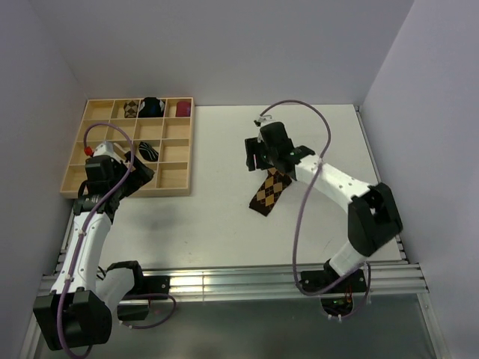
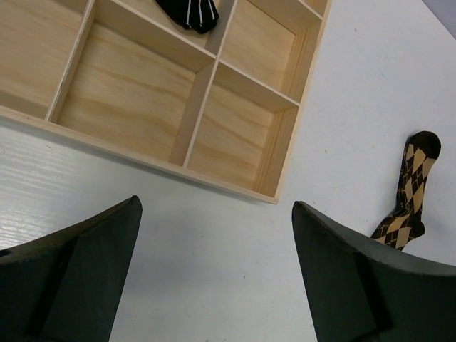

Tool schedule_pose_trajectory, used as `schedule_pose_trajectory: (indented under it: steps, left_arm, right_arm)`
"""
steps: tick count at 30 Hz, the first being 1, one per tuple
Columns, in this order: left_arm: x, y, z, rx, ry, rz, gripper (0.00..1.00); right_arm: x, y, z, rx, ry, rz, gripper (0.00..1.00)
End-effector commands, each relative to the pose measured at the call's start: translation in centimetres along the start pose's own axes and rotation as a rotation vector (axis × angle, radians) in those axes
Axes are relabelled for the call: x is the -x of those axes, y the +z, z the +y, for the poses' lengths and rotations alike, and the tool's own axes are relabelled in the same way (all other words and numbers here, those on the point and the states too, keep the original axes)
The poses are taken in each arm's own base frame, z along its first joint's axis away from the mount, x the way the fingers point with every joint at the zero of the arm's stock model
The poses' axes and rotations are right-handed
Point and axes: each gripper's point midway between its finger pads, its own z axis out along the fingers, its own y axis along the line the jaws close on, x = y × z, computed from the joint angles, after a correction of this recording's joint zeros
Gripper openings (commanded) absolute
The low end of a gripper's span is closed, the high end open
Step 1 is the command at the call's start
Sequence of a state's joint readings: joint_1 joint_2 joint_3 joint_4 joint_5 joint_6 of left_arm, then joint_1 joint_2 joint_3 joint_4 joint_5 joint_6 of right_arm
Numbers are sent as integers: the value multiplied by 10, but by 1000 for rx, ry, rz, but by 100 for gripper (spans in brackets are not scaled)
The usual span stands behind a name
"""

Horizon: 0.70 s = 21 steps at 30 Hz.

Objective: Roll the socks
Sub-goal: Adjust the sock at the center of the board.

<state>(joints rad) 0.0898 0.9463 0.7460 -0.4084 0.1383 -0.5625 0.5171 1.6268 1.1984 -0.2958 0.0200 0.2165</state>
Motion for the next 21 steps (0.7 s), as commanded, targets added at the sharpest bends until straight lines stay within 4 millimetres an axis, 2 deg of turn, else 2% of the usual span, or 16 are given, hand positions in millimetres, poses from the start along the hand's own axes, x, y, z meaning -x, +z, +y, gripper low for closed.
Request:
schedule_pose_trajectory:
  steps: [1, 2, 4, 5, 6, 9, 14, 15, 20, 21]
  left_arm:
    - [10, -2, -5, -24, -1, -41, 93]
    - [9, -2, -4, -22, -2, -39, 93]
    - [9, -1, -5, -31, -3, -35, 92]
    - [9, -1, -5, -32, -3, -34, 93]
    - [9, -1, -6, -36, -4, -34, 92]
    - [9, 0, -6, -34, -6, -33, 92]
    - [9, 0, -5, -35, -10, -32, 92]
    - [10, 0, -4, -34, -10, -33, 92]
    - [9, 0, -4, -32, -9, -34, 92]
    - [10, -1, -4, -32, -9, -36, 92]
  right_arm:
    - [-10, -18, -4, -55, -19, -37, 68]
    - [-30, -16, -9, -68, 6, 2, 61]
    - [-54, -18, -14, -79, 13, 46, 52]
    - [-62, -18, -16, -81, 13, 63, 43]
    - [-75, -18, -18, -88, 8, 96, 39]
    - [-92, -18, -15, -82, -11, 129, 28]
    - [-115, -9, -2, -48, -30, 190, 27]
    - [-122, -3, -1, -52, -33, 217, 27]
    - [-134, 15, 18, -57, -60, 297, 28]
    - [-144, 21, 19, -61, -62, 337, 28]
